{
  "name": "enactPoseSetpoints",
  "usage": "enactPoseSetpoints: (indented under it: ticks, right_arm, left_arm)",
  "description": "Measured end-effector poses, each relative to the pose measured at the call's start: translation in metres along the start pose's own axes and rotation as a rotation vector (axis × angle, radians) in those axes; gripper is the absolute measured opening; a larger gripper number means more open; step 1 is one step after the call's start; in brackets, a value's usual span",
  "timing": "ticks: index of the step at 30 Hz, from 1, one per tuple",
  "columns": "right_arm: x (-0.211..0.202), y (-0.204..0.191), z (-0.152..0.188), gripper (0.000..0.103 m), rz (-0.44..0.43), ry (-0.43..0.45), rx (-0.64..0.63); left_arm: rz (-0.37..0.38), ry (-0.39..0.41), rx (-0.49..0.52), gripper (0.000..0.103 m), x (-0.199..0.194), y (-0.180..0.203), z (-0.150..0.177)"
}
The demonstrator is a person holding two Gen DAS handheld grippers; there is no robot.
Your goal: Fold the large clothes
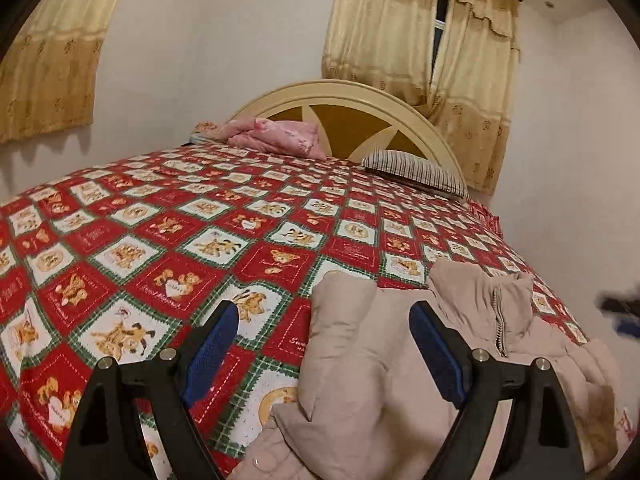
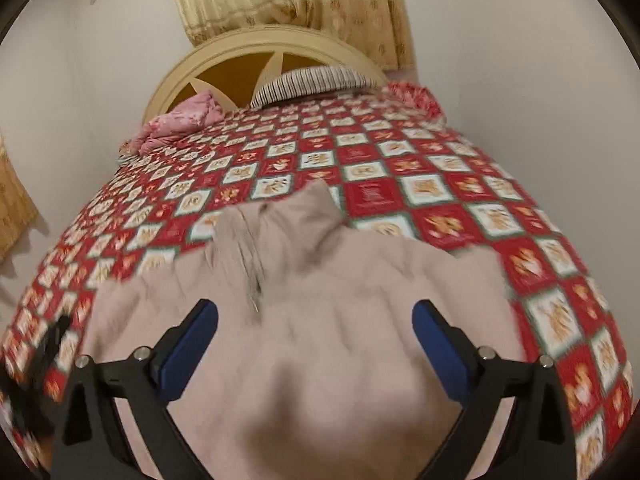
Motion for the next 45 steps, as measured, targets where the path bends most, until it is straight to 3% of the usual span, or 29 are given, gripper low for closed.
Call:
enactPoseSetpoints:
  ticks: [7,12,16,18,19,20,27,29,30,33,36,40,44,45]
  right_arm:
    - [0.112,-0.02,-0.095,0.099,0.053,-0.124,0.098]
    - [0.173,-0.008,-0.109,0.093,0.107,-0.3,0.197]
    - [0.18,-0.002,-0.09,0.076,0.068,-0.399,0.199]
    - [0.17,0.004,-0.08,0.046,0.086,-0.414,0.163]
    - [0.164,0.008,-0.076,0.023,0.1,-0.414,0.148]
    - [0.155,0.016,-0.068,0.019,0.101,-0.417,0.141]
    - [0.115,0.07,-0.014,0.015,0.002,-0.403,0.242]
    - [0.116,0.079,0.003,0.015,-0.038,-0.352,0.255]
    - [0.116,0.08,0.009,0.015,-0.056,-0.285,0.247]
    - [0.112,0.072,0.018,0.016,-0.011,-0.128,0.175]
    - [0.108,0.064,0.019,0.02,0.054,-0.098,0.133]
    - [0.106,0.071,0.019,0.021,0.017,-0.084,0.157]
    - [0.105,0.074,0.018,0.022,-0.018,-0.071,0.178]
    - [0.107,0.072,0.018,0.022,-0.021,-0.07,0.18]
  left_arm:
    - [0.011,-0.065,-0.055,0.088,0.02,-0.012,0.0]
    - [0.029,-0.135,-0.124,0.088,0.032,-0.023,0.006]
    - [0.056,-0.168,-0.186,0.088,0.038,-0.032,0.007]
    - [0.062,-0.176,-0.206,0.088,0.039,-0.034,0.009]
    - [0.062,-0.177,-0.207,0.088,0.04,-0.034,0.009]
    - [0.061,-0.179,-0.205,0.088,0.04,-0.033,0.009]
    - [0.088,-0.183,-0.167,0.088,0.041,-0.026,0.009]
    - [0.103,-0.176,-0.138,0.088,0.039,-0.02,0.009]
    - [0.112,-0.172,-0.118,0.088,0.038,-0.016,0.009]
    - [0.142,-0.172,-0.067,0.088,0.034,-0.007,0.007]
    - [0.201,-0.158,-0.012,0.088,0.021,0.015,-0.012]
    - [0.221,-0.145,0.058,0.088,0.025,0.062,-0.06]
    - [0.179,-0.304,0.051,0.088,0.095,0.11,-0.085]
    - [0.162,-0.323,0.061,0.08,0.108,0.117,-0.082]
Point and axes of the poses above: each gripper's, at about its wrist camera, not at the fingertips, and x roughly the way its jaws point, y to its right, z to its underside, the point moved 4 cm from there along x, roughly the way its jaws point, and after that the axes turned 9 degrees about -y, right-handed, at the moved point
